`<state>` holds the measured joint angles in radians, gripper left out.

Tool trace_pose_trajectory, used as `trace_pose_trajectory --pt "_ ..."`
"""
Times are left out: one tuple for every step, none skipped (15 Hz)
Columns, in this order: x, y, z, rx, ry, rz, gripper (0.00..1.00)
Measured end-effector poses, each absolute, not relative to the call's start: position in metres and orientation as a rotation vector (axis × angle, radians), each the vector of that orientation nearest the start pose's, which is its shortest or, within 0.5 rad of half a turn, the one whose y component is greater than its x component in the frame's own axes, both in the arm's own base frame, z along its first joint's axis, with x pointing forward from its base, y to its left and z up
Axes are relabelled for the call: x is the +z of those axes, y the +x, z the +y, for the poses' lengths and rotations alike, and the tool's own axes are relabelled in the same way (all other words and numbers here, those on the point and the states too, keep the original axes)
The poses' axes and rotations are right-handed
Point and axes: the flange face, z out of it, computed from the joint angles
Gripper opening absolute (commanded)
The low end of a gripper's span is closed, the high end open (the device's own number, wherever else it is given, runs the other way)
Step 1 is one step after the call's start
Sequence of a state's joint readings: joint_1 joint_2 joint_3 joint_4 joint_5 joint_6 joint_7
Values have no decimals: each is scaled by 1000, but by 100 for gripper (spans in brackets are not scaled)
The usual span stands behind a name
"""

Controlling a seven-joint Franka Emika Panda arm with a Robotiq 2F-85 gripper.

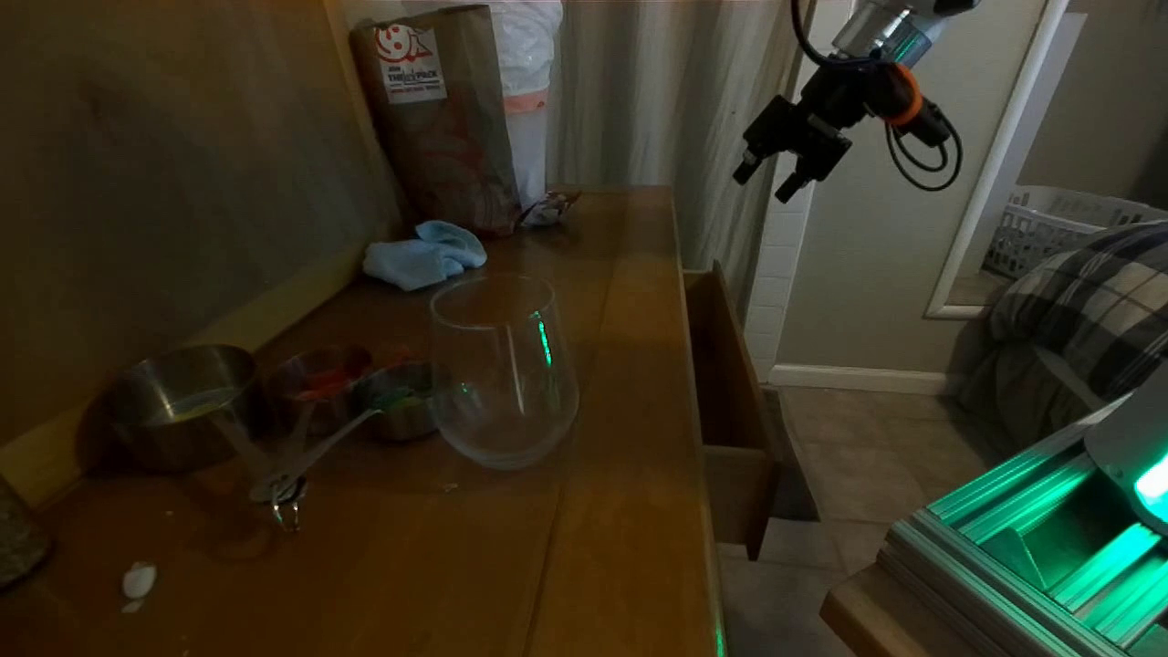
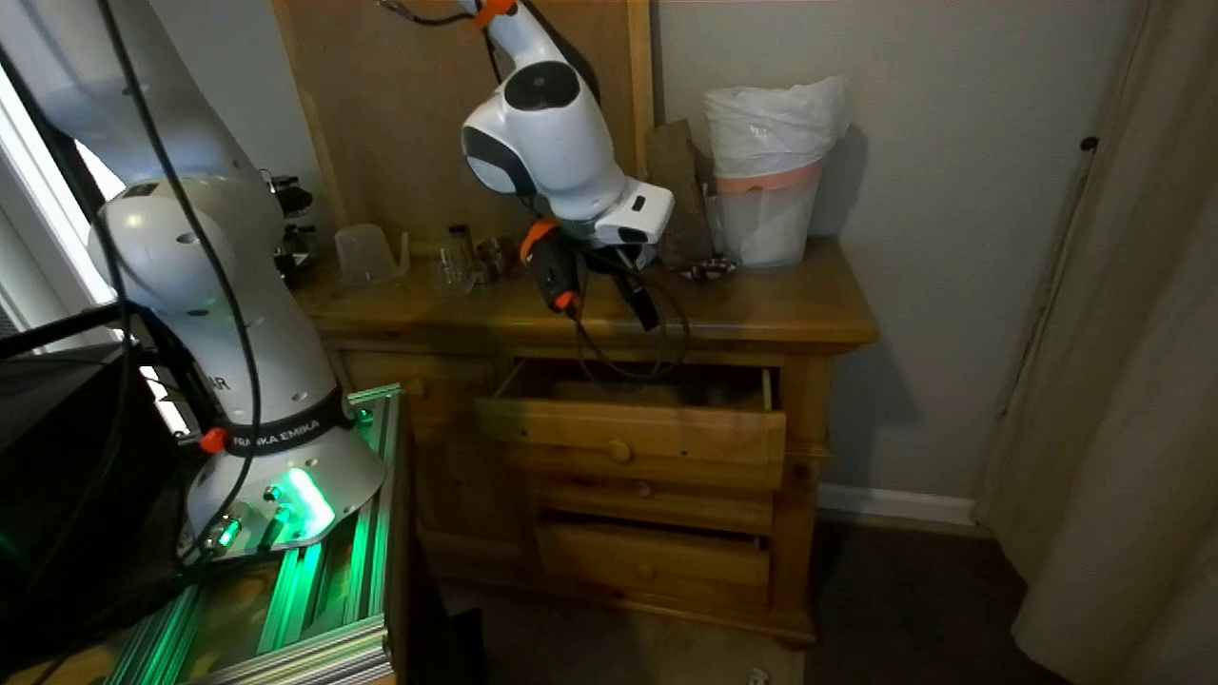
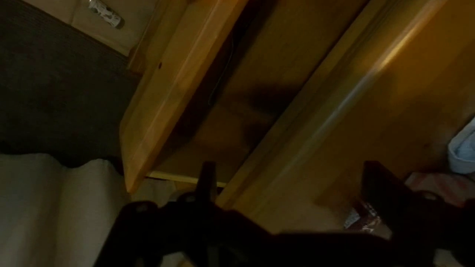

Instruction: Open the drawer and put the fork into it

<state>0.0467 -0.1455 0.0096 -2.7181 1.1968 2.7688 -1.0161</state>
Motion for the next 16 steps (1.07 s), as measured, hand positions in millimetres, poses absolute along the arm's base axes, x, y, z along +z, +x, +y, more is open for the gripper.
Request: trace_pose_trajectory --pt "285 393 -15 -544 -2709 -9 100" --pt "293 390 -11 -553 -2707 -47 100" --pt "302 390 -7 -564 -2704 -83 100" --pt "311 392 -2 -572 -2706 -116 100" --pt "318 394 2 -575 -2710 -142 100" --pt "324 396 6 -575 -2713 -167 100" --pt "330 397 10 -573 -2715 -189 100" --pt "334 397 12 -576 -2718 -199 100" --pt "337 397 13 -579 -2718 -204 100" --pt "338 397 14 -582 -2718 -208 100" --pt "339 397 13 -582 -2718 -209 100" --pt "339 397 13 -582 -2719 -209 100" --pt "339 397 13 -580 -2719 -210 100" --pt "339 397 12 -579 -2719 -211 100" --pt "339 397 12 -579 -2719 -211 100" --pt "339 397 12 -578 -2719 -211 100"
